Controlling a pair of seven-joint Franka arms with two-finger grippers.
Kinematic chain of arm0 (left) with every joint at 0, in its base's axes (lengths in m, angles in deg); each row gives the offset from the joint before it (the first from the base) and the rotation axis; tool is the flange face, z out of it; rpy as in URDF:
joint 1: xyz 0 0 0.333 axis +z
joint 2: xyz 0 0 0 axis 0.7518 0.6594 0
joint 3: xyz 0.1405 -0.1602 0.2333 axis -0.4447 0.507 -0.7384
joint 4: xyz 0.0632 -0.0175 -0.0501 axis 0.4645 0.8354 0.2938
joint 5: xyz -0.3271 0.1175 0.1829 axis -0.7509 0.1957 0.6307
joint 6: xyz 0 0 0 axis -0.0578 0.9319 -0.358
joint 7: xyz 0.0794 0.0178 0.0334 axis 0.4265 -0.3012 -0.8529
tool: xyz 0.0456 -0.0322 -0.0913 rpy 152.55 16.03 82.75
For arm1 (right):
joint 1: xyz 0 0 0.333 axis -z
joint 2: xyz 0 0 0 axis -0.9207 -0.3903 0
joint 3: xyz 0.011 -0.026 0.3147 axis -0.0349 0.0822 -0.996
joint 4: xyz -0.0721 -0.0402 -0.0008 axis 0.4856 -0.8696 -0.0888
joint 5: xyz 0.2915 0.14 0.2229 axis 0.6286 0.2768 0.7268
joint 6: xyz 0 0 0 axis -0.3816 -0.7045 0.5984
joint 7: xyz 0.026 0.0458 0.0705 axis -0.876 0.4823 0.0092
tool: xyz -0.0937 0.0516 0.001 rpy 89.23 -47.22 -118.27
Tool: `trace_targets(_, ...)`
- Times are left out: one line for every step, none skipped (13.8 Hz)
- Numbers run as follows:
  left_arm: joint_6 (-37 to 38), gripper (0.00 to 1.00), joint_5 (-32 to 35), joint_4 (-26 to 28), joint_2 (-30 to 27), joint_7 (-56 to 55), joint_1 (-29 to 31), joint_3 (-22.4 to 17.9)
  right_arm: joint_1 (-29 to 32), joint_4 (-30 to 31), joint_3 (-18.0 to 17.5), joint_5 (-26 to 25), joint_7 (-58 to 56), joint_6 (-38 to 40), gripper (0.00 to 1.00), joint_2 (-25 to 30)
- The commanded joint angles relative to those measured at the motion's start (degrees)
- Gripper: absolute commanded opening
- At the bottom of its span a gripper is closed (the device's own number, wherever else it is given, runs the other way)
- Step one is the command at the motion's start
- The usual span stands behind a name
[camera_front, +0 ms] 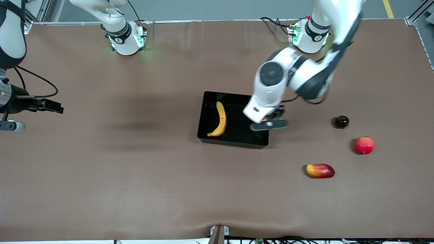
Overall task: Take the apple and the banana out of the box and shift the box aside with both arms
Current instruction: 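Carry the small apple with the left gripper beside the plum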
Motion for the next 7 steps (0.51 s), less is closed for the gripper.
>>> trace_targets(3.9,0.0,-3.1,-1.0,-2.0,8.3,7.2,0.3,0.4,-1.3,-0.3,3.0,0.3,0.6,1.0,-0.1)
trace_targets(4.6,0.0,-3.1,-0.7,-2.2,12.9,10.6,0.3,0.5,-1.2,-0.3,3.3,0.3,0.6,1.0,-0.2)
trace_targets(4.6,0.0,-3.2,0.2,-2.1,16.9,13.9,0.3,0.5,-1.2,-0.3,3.3,0.3,0.5,1.0,-0.2)
trace_targets(4.6,0.0,-3.1,0.8,-1.5,19.9,16.7,0.3,0.3,-1.2,-0.3,3.3,0.3,0.5,1.0,-0.2)
trace_targets(4.4,0.0,-2.7,1.1,-0.1,23.1,18.7,0.2,0.4,-1.3,-0.3,3.4,0.3,0.4,1.0,-0.2)
trace_targets(3.7,0.0,-2.3,1.3,1.5,25.8,21.6,0.1,0.4,-1.4,-0.3,3.8,0.3,-0.1,1.0,-0.2)
trace_targets(3.1,0.0,-1.9,1.3,3.5,28.5,24.5,0.1,0.5,-1.3,-0.3,3.8,0.3,-0.9,1.0,-0.2)
